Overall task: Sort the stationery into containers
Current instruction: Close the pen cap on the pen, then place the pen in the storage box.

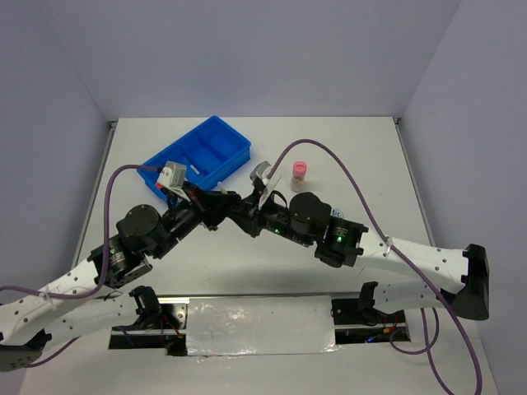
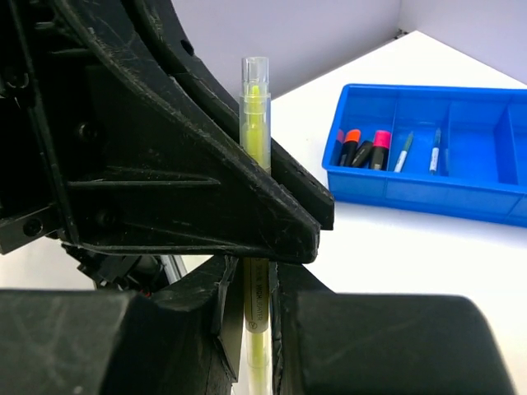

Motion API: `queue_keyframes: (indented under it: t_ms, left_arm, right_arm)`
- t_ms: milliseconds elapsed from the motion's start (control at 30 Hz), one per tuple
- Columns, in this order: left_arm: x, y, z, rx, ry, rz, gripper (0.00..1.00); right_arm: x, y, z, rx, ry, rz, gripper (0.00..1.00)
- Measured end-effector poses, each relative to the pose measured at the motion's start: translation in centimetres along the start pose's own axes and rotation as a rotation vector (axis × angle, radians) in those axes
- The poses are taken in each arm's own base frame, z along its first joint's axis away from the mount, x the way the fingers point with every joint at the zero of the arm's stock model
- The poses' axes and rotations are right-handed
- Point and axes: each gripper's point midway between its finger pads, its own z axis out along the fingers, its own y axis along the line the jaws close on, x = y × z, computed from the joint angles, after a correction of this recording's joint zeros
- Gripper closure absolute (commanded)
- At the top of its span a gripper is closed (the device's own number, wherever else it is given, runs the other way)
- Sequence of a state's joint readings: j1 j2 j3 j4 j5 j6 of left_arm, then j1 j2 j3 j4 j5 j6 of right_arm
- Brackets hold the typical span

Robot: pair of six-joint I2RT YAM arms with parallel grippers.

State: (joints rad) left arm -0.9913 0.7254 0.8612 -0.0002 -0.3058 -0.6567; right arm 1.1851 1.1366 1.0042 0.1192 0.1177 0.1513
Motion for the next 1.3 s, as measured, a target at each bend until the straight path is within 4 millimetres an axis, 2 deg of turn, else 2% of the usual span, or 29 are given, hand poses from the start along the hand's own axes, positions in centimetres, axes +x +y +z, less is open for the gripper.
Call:
queue_keyframes:
  t_ms: [33,67,100,167,267,333,433,533,667,733,800,967,1100,1300]
  left_arm:
    - [0.1,0.0,0.1,0.002,0.001,0.000,1.00]
    - [0.1,-0.1,0.2,0.002,0.001,0.002,1.00]
    - [0.2,0.1,0.4,-0.006,0.002,0.003,1.00]
    - [0.4,1.4,0.8,-0.085,0.011,0.008,1.00]
    - [0.2,5.3,1.9,-0.272,0.019,0.000,1.00]
    - [-0.2,9.7,2.7,-0.423,0.012,-0.011,1.00]
    - [-0.8,17.0,2.7,-0.640,0.001,-0.051,1.00]
    - [-1.3,21.8,2.4,-0.774,-0.007,-0.076,1.00]
    - [-2.2,25.9,3.1,-0.881,-0.011,-0.094,1.00]
    - [-2.7,27.9,3.8,-0.921,-0.025,-0.106,1.00]
    - [-3.5,30.1,4.5,-0.950,-0.058,-0.133,1.00]
    - [-3.1,36.0,5.0,-1.072,-0.064,-0.150,1.00]
    - [-3.2,38.6,7.3,-1.100,-0.078,-0.142,0.99]
    - [-2.8,40.6,8.3,-1.126,-0.118,-0.151,1.00]
  right_arm:
    - [0.0,0.0,0.0,0.001,0.000,0.001,0.85]
    - [0.0,-0.1,0.0,0.008,-0.005,0.003,0.47]
    - [0.1,-0.2,0.0,0.012,-0.004,0.004,0.32]
    - [0.3,-0.8,0.0,0.043,-0.004,0.023,0.11]
    - [1.0,-2.4,-0.5,0.105,-0.008,0.057,0.08]
    - [1.8,-4.0,-1.4,0.160,-0.005,0.081,0.07]
    - [2.5,-6.2,-3.6,0.245,-0.012,0.109,0.06]
    - [1.8,-7.5,-6.1,0.299,-0.051,0.130,0.05]
    - [0.7,-8.8,-9.3,0.359,-0.111,0.151,0.03]
    - [0.7,-9.4,-10.5,0.386,-0.125,0.156,0.03]
    - [1.5,-10.0,-11.4,0.417,-0.115,0.156,0.02]
    - [3.5,-10.9,-12.5,0.461,-0.062,0.151,0.02]
    - [4.3,-11.0,-12.8,0.463,-0.037,0.146,0.02]
    - [5.2,-10.9,-12.4,0.449,0.005,0.120,0.01]
